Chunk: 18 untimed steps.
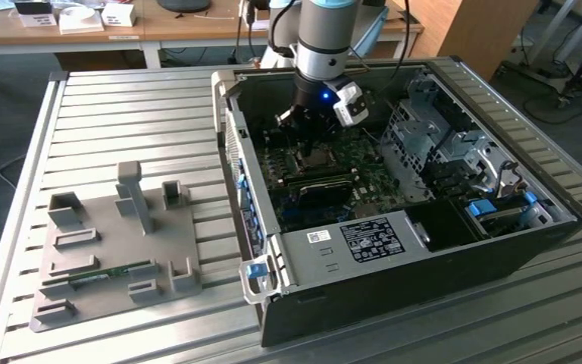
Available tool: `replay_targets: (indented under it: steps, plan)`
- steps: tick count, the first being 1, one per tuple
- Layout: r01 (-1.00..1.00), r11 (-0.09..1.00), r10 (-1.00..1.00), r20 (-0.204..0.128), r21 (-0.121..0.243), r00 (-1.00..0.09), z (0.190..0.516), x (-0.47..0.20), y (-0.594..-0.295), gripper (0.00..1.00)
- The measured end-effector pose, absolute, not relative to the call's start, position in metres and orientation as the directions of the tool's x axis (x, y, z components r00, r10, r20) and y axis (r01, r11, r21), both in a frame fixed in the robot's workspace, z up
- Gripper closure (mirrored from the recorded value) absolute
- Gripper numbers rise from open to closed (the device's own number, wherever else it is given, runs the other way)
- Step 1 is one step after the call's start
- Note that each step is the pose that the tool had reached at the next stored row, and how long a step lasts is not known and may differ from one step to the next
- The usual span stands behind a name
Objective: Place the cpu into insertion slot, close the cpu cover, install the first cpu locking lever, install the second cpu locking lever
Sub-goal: 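Close the cpu cover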
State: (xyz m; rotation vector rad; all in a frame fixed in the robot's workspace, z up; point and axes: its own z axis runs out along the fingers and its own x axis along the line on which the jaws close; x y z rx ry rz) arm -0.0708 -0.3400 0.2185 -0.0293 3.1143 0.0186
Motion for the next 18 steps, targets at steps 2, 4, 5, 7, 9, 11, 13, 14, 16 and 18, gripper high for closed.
replay_targets:
  steps: [2,4,5,7,9,11,13,14,16,18]
  plan:
    - [-0.019,1.000,-0.018,-0.027,0.012,-0.999,0.2184,-0.0715,-0.3399,0.89]
    - [-0.019,1.000,-0.019,-0.027,0.012,-0.999,0.2182,-0.0727,-0.3399,0.89]
    - [-0.019,1.000,-0.018,-0.027,0.012,-0.999,0.2180,-0.0733,-0.3399,0.89]
    - [-0.019,1.000,-0.019,-0.027,0.012,-0.999,0.2163,-0.0737,-0.3399,0.89]
    - [-0.019,1.000,-0.019,-0.027,0.012,-0.999,0.2141,-0.0738,-0.3399,0.89]
    - [-0.019,1.000,-0.019,-0.027,0.012,-0.999,0.2117,-0.0739,-0.3399,0.89]
    - [-0.019,1.000,-0.018,-0.027,0.012,-0.999,0.2096,-0.0739,-0.3399,0.89]
    - [-0.019,1.000,-0.018,-0.027,0.012,-0.999,0.2091,-0.0739,-0.3399,0.89]
    - [-0.019,1.000,-0.018,-0.027,0.012,-0.999,0.2091,-0.0739,-0.3400,0.89]
    - [-0.019,1.000,-0.018,-0.027,0.012,-0.999,0.2090,-0.0739,-0.3399,0.89]
